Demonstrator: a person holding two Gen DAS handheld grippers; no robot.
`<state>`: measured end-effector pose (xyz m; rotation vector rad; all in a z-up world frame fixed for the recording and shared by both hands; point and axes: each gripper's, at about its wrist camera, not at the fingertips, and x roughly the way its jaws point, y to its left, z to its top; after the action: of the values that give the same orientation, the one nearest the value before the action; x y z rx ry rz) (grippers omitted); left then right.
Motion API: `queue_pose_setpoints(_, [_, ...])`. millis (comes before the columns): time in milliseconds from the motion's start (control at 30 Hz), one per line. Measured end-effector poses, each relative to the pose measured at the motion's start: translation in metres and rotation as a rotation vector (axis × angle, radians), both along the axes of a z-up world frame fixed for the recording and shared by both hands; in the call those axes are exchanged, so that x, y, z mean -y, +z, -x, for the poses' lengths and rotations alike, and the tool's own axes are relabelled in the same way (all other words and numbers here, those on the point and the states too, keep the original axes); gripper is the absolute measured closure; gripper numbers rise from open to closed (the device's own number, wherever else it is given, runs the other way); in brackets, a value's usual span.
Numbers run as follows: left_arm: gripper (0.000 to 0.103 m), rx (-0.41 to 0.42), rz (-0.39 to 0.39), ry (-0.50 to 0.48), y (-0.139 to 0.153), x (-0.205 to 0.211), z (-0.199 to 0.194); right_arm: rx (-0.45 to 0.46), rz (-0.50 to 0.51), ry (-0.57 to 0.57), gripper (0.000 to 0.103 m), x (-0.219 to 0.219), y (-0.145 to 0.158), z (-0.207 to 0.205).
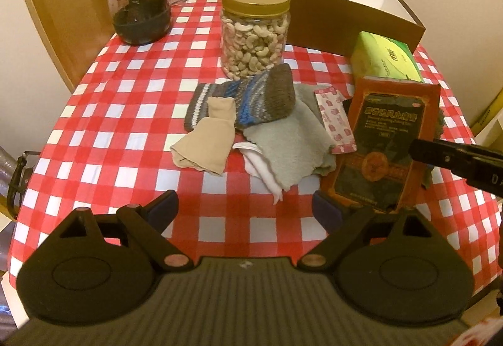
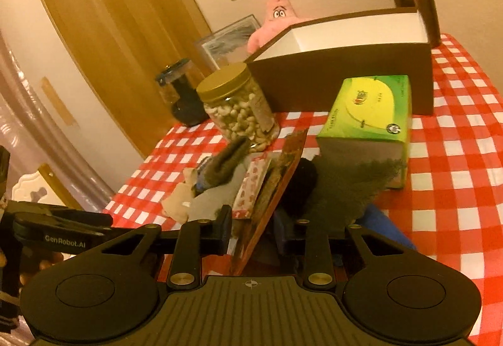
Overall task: Organize soft objects
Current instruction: 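Grasp the red-and-black packet with the right gripper while the left gripper approaches the beige stocking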
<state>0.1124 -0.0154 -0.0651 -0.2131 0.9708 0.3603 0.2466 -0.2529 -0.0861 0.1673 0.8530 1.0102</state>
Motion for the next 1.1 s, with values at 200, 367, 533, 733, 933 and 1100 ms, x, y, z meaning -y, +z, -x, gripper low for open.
queue_pose_setpoints(200, [0.013, -0.001, 0.001, -0.01, 0.0, -0.015, 0.001, -0.051, 0.042, -0.065, 0.074, -0.015, -0.009, -0.002])
queue_pose_setpoints(367, [0.016, -0.004, 0.015, -0.075, -0.004, -0.037, -0.002, -0.084, 0.078, -0.17, 0.087, -0.025, -0.011, 0.001])
queue_pose_setpoints(533, [0.018, 0.0, 0.023, -0.15, -0.008, -0.061, -0.008, -0.099, 0.096, -0.266, 0.098, -0.035, -0.009, 0.007])
queue_pose_setpoints(733, [0.022, 0.007, 0.019, -0.249, -0.016, -0.084, -0.018, -0.091, 0.11, -0.353, 0.102, -0.042, 0.002, 0.018])
queue_pose_setpoints(933, [0.039, 0.007, -0.003, -0.362, -0.032, -0.092, -0.034, -0.084, 0.124, -0.432, 0.102, -0.036, 0.014, 0.026])
queue_pose_setpoints(1100, [0.045, 0.004, -0.02, -0.429, -0.046, -0.096, -0.046, -0.092, 0.133, -0.48, 0.102, -0.028, 0.021, 0.029])
